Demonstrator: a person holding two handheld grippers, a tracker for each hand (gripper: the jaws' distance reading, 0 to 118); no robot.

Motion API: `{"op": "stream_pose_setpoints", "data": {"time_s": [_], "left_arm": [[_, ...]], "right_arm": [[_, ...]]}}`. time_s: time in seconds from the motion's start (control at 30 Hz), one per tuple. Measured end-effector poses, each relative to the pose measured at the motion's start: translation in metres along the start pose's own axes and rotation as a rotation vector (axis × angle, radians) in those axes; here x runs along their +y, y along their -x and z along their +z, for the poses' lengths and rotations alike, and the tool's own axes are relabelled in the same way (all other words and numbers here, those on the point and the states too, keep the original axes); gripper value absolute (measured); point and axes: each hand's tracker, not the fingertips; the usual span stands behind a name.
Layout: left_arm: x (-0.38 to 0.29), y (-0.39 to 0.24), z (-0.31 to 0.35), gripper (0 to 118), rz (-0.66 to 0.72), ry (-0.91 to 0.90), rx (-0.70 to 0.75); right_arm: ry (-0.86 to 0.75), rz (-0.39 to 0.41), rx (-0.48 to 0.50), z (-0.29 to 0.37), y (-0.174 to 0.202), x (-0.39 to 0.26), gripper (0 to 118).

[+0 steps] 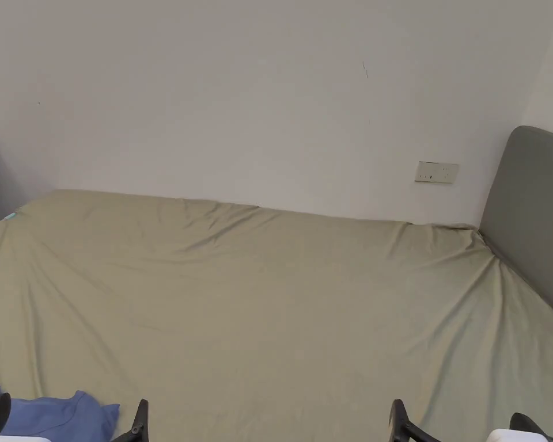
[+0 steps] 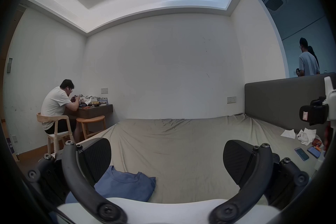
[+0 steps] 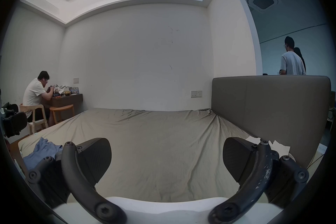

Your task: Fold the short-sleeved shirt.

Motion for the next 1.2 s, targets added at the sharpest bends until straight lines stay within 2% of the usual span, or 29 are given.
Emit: {"op": "stream_pose_setpoints", "data": {"time_s": [0.3,0.37,0.4,0.43,0.47,0.5,0.53,0.6,0.63,0.7,0.77,0.87,0.97,1.07,1.2], "left_arm": [[0.002,0.000,0.000,118,0.003,-0.003,-0.004],[0.003,0.000,0.001,117,0.005,-0.005,-0.002],[0.004,0.000,0.002,100,0.010,-0.005,0.002],[0.006,0.004,0.002,72,0.024,0.007,-0.022],[0.010,0.012,-0.002,26,0.088,0.062,-0.132],[0.012,0.021,-0.005,3,0.158,0.129,-0.227],[0.011,0.025,-0.007,0,0.235,0.103,-0.268],[0.010,0.015,0.004,0,0.126,0.029,-0.124],[0.012,0.012,0.005,0,0.058,0.033,-0.077],[0.014,0.017,0.002,0,0.096,0.042,-0.135],[0.014,0.017,0.000,0,0.090,0.057,-0.116],[0.013,0.018,0.002,0,0.068,0.060,-0.104],[0.016,0.025,0.007,0,0.076,0.061,-0.085],[0.018,0.046,0.018,0,0.081,0.055,-0.036],[0.018,0.087,0.046,0,0.063,0.066,0.121]], "right_arm": [[0.001,0.005,0.000,0.000,0.000,0.001,118],[0.003,-0.008,0.041,0.003,-0.002,0.001,116],[0.001,-0.004,0.048,0.004,-0.003,0.001,93],[0.010,-0.001,0.073,0.004,-0.004,0.001,62],[0.028,-0.002,0.087,0.002,-0.006,0.002,22],[0.035,-0.008,0.093,0.002,-0.007,0.001,3],[0.026,-0.052,0.118,0.003,-0.009,-0.001,1],[0.017,-0.041,0.077,0.008,-0.009,0.000,0],[0.019,-0.004,0.030,0.009,-0.006,0.002,0],[0.004,0.012,0.033,0.012,-0.006,0.002,0],[0.024,0.029,-0.001,0.009,-0.006,0.005,0],[0.018,0.013,0.010,0.010,-0.008,0.006,0],[0.021,0.042,0.014,0.007,-0.003,0.010,0],[0.017,0.070,0.075,-0.003,0.015,0.014,0],[-0.005,0.079,0.241,-0.019,0.065,0.020,0]]}}
